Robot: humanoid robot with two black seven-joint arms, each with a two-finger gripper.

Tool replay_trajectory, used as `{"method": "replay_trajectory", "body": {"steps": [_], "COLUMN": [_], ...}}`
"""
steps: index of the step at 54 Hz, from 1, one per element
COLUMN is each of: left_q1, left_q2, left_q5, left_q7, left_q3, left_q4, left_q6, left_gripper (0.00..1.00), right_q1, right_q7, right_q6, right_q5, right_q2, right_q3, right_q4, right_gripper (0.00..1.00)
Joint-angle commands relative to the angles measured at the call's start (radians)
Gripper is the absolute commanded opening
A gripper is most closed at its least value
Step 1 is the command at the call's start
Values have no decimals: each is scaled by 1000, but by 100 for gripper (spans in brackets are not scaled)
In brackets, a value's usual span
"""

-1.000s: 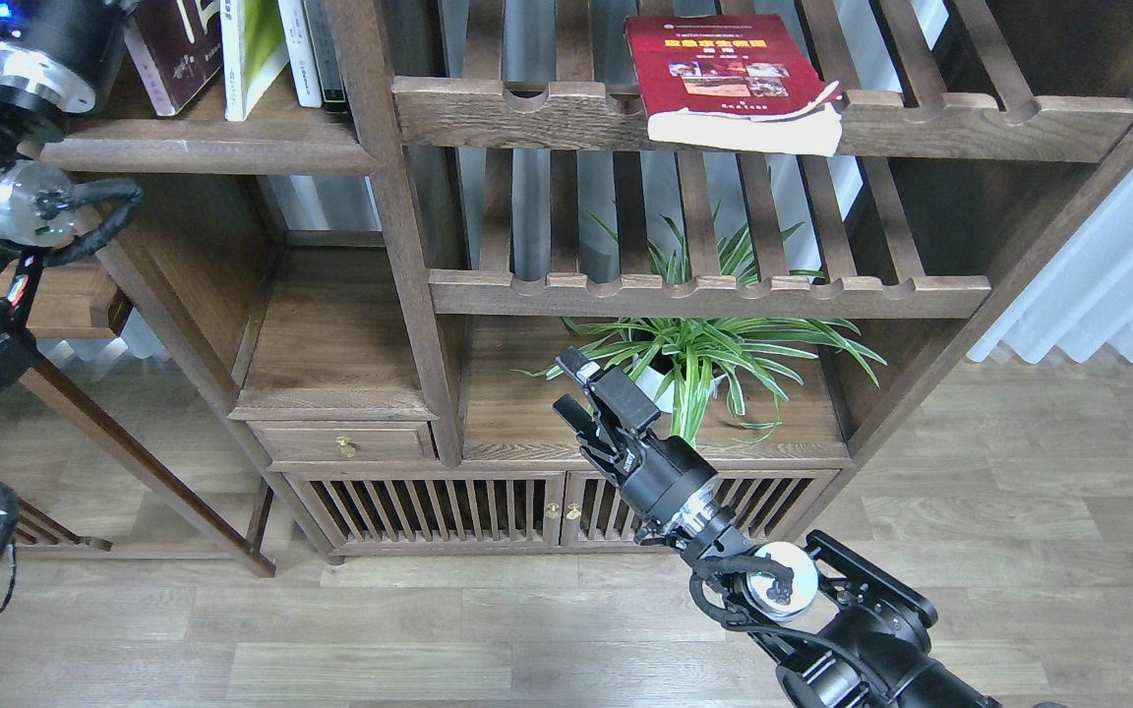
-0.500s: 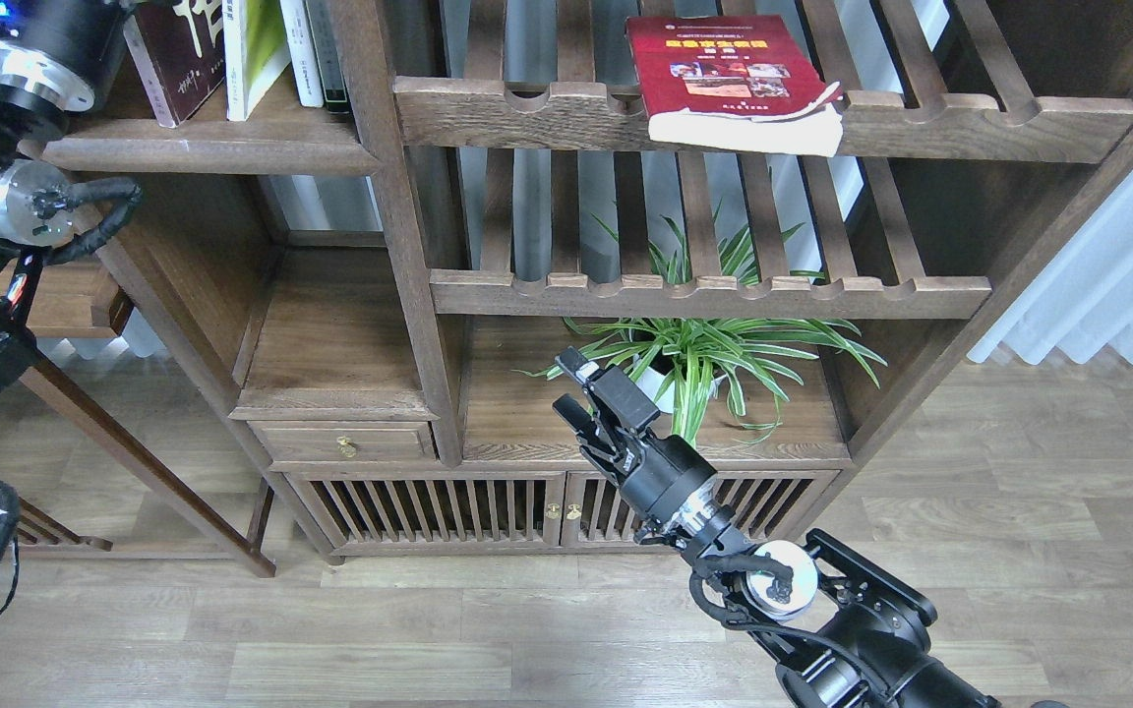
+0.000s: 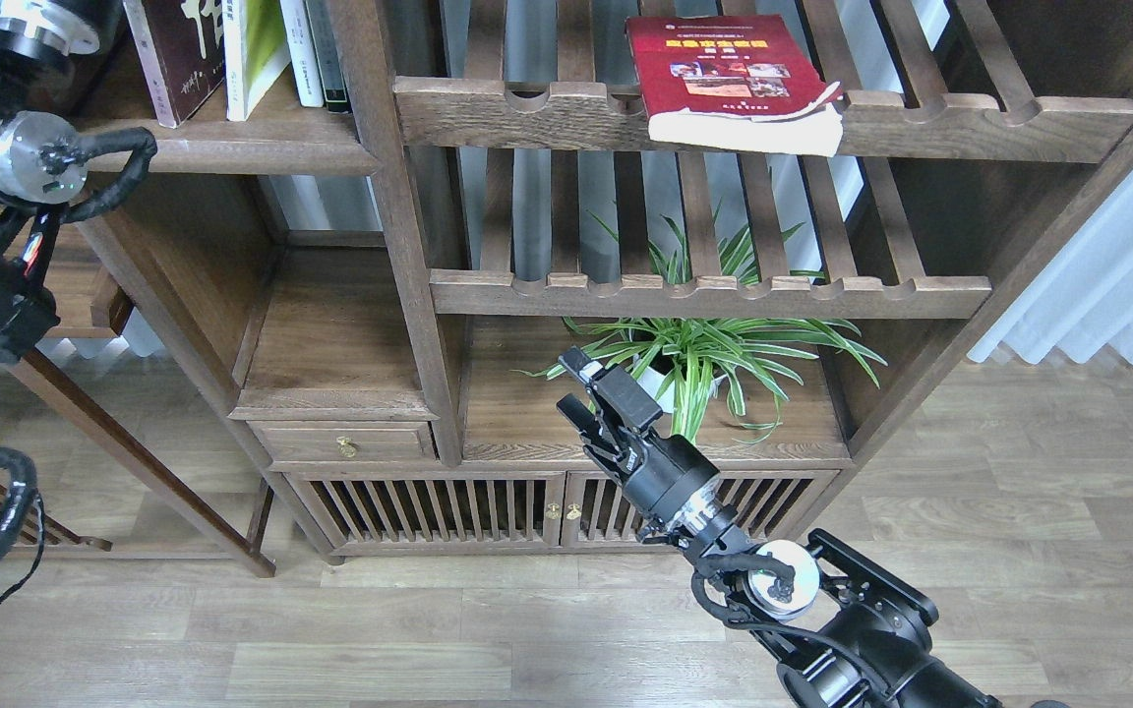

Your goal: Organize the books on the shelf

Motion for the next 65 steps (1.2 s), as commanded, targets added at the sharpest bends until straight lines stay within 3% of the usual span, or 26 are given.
{"method": "replay_trajectory", "body": {"steps": [1,17,35,41,46,49,61,65], "left_q1": [-13,-12,114,214,280,317,334,338], "left_q2": [-18,0,20,14,12,11,-23,-38], "left_q5": [-1,-13,-120,-192,-246,-269,-350,-360], "left_q7": [-1,0,2,0,0,5,9,8], "left_q3": [-7,-80,-142,-172,-182,-238,-274,-280], "left_q4": [-4,-85,-299,-417,-487,-539,-566,-579], "left_q6": [0,-1,-1,-12,-49,-122,-218,-248], "left_gripper": [53,58,65,70,73,73,73,78], "right_q1": [1,2,14,28,29,34,31,31], "right_q7": [0,6,12,12,11,11,11,11], "right_q6": [0,0,0,0,0,0,0,0], "right_q5": [0,2,2,5,3,5,11,11], "right_q2": [0,0,0,0,0,0,-28,-43], "right_q3": [5,14,16,30,79,109,177,209], "right_q4": [0,5,9,22,63,124,219,233], "right_gripper": [99,99,99,99,99,99,99,99]}}
